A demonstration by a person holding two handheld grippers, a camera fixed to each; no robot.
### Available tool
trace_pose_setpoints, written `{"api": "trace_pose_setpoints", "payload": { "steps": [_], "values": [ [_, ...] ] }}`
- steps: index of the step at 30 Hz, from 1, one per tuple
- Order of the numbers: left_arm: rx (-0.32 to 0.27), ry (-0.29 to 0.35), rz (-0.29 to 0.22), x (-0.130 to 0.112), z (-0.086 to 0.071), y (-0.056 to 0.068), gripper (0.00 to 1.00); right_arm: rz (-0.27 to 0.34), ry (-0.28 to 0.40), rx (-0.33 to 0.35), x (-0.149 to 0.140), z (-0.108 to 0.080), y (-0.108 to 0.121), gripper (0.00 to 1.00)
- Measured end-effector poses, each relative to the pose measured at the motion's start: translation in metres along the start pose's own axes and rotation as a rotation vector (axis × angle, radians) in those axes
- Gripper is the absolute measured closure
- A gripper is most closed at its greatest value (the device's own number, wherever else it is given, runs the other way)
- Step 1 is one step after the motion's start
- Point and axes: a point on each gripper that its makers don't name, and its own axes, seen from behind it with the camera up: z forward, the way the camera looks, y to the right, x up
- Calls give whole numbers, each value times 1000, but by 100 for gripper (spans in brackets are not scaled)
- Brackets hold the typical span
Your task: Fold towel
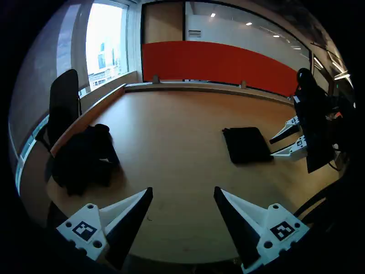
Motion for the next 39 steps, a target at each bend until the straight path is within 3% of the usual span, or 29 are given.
{"api": "trace_pose_setpoints", "payload": {
  "steps": [12,39],
  "values": [
    [-1,-3,0,-2,0,2,0,28,-43,-12,-27,5,-1,25],
    [-6,-8,2,-2,1,5,0,106,-58,-6,-42,10,-5,80]
  ]
}}
